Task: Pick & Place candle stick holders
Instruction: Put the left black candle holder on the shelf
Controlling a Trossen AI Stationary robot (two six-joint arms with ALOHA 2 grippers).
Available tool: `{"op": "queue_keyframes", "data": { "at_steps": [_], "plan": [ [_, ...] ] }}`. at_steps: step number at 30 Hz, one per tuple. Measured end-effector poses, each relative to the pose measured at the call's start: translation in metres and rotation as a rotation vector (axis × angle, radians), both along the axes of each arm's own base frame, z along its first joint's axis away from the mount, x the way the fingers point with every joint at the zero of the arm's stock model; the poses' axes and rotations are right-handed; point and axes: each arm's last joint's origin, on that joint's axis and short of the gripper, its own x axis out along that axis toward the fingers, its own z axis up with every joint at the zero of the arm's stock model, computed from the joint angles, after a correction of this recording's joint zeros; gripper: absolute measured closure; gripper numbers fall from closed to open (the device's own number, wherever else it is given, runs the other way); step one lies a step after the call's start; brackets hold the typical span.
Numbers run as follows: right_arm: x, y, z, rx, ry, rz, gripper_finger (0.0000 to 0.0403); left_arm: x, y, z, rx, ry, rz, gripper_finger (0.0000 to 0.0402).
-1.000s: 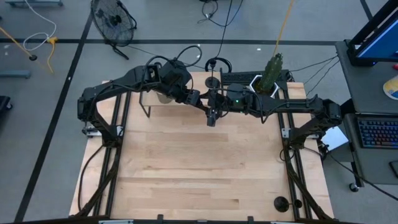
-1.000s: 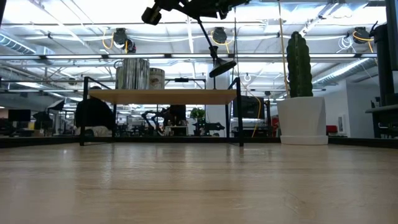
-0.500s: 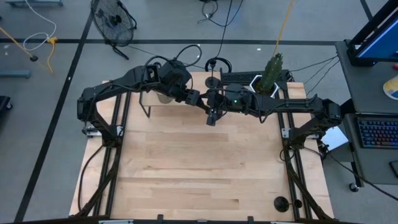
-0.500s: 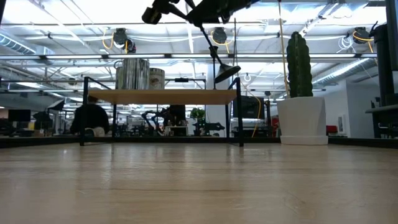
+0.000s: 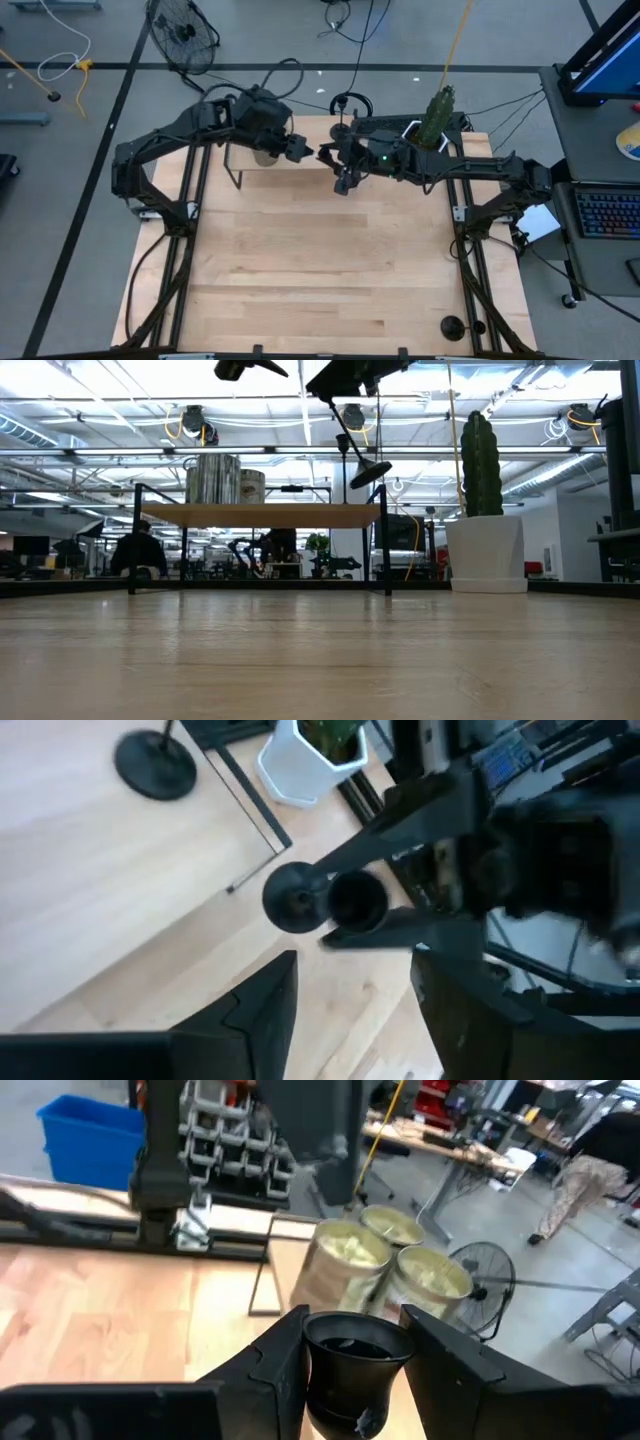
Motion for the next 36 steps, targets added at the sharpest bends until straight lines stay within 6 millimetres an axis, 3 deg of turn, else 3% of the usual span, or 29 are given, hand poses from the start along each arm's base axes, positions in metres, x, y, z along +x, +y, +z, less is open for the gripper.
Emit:
{"op": "queue_keyframes", "data": {
  "at_steps": [10, 28, 36],
  "plan": [
    [-0.009, -0.008, 0.016, 0.032, -0.111, -0.032, 0.0269, -0.026, -0.004, 0.015, 0.157, 0.014, 0.038, 0.0197],
    [-0.014, -0.032, 0.028, 0.064, -0.246, -0.074, 0.0269, -0.032, -0.004, 0.019, 0.473, 0.091, -0.163, 0.0197],
    [-0.019, -0.048, 0.029, 0.048, -0.256, -0.105, 0.0269, -0.035, -0.004, 0.015, 0.458, 0.149, -0.143, 0.0197]
  ]
}}
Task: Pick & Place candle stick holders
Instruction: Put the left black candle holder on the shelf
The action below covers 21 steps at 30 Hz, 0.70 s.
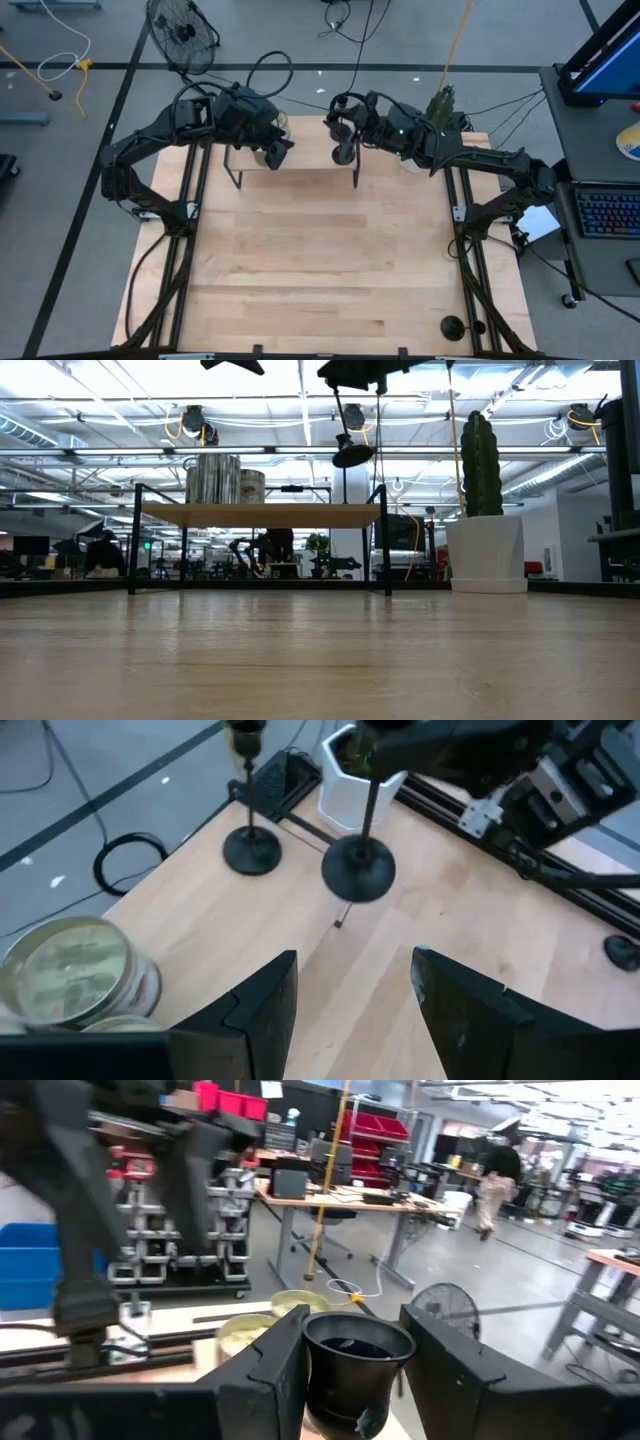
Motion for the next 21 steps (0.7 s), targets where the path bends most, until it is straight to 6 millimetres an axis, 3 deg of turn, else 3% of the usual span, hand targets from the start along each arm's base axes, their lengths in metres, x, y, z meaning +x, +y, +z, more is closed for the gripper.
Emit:
{"op": "queue_keyframes", "data": {
  "at_steps": [12, 21],
  "plan": [
    [-0.009, -0.024, 0.0, 0.074, -0.034, 0.043, 0.0269, -0.001, 0.001, -0.002, -0.006, 0.011, 0.032, 0.0197],
    [0.001, -0.016, 0.004, 0.033, -0.114, 0.132, 0.0269, -0.001, 0.002, -0.002, 0.004, 0.015, 0.014, 0.0197]
  ]
}}
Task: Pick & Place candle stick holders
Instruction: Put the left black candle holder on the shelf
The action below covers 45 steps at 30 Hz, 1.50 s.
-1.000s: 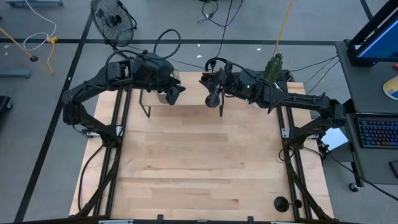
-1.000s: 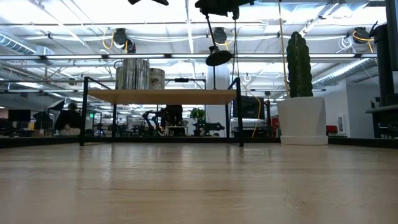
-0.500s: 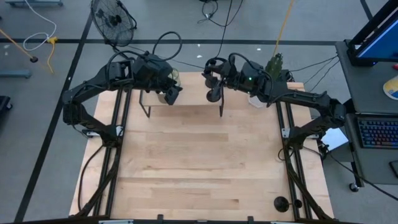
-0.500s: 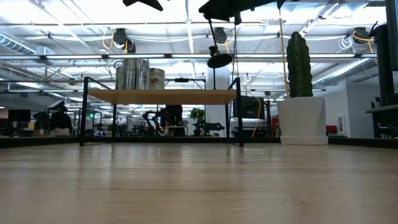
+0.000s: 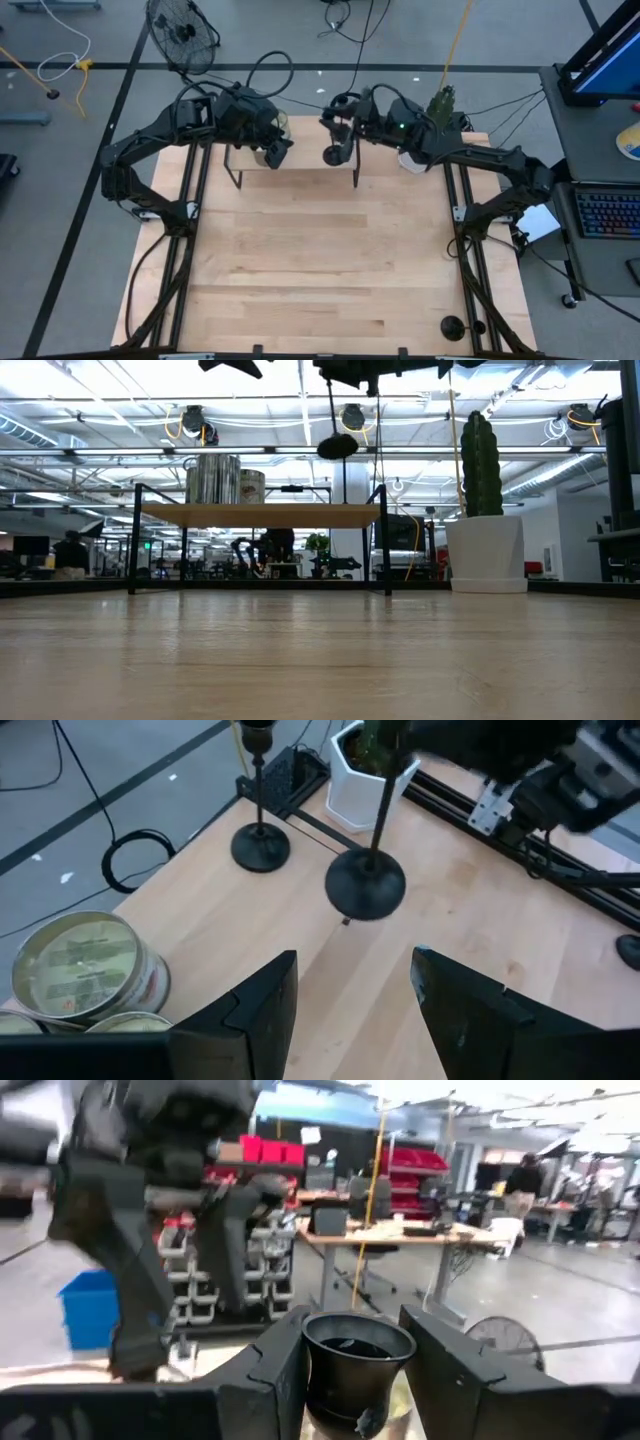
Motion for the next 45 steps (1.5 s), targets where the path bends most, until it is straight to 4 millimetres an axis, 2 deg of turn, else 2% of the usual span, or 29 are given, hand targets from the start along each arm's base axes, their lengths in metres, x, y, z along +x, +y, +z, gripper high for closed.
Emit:
{"op": "queue_keyframes", "data": {
  "at_steps": [8, 12, 20, 24, 28, 36, 45],
  "plan": [
    [0.019, 0.011, -0.007, -0.035, -0.052, 0.067, 0.0269, -0.004, -0.001, -0.004, -0.019, 0.052, -0.006, 0.0197],
    [0.023, 0.012, -0.011, -0.034, -0.049, 0.073, 0.0269, -0.012, -0.004, 0.002, 0.008, 0.039, -0.026, 0.0197],
    [0.024, 0.011, -0.013, -0.055, -0.039, 0.06, 0.0269, -0.05, -0.015, 0.025, 0.093, -0.048, -0.056, 0.0197],
    [0.03, 0.008, -0.02, -0.067, -0.017, 0.033, 0.0269, -0.07, -0.021, 0.025, 0.118, -0.104, -0.057, 0.0197],
    [0.033, 0.007, -0.024, -0.068, -0.01, 0.031, 0.0269, -0.087, -0.026, 0.011, 0.125, -0.171, -0.046, 0.0197],
    [0.046, 0.0, -0.037, -0.095, -0.048, 0.011, 0.0269, -0.111, -0.034, -0.029, 0.119, -0.305, -0.046, 0.0197],
    [0.053, -0.007, -0.047, -0.142, -0.035, -0.119, 0.0269, -0.128, -0.04, -0.073, 0.092, -0.41, -0.055, 0.0197]
  ]
}}
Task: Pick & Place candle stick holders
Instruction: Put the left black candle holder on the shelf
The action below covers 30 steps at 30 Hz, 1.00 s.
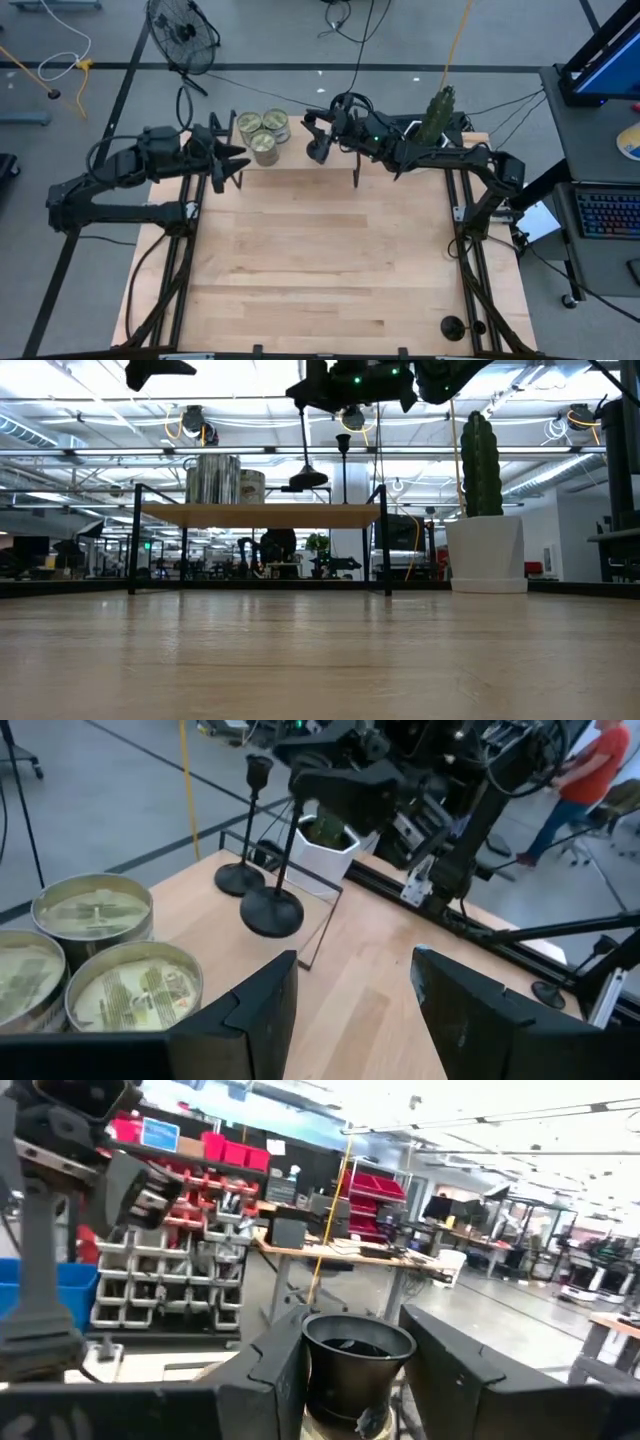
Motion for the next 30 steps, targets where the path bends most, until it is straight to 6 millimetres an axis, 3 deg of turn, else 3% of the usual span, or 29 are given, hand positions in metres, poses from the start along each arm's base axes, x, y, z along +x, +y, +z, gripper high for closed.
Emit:
{"op": "queue_keyframes", "data": {
  "at_steps": [11, 18, 30],
  "plan": [
    [0.018, -0.007, -0.015, -0.047, -0.018, -0.087, 0.0269, -0.002, -0.001, -0.026, -0.018, -0.01, -0.002, 0.0197],
    [0.032, -0.011, -0.016, -0.127, 0.02, -0.154, 0.0269, -0.001, -0.001, -0.028, -0.005, -0.008, -0.018, 0.0197],
    [0.033, -0.01, -0.013, -0.077, -0.012, -0.189, 0.0269, -0.001, 0.001, -0.028, 0.005, -0.004, -0.016, 0.0197]
  ]
}}
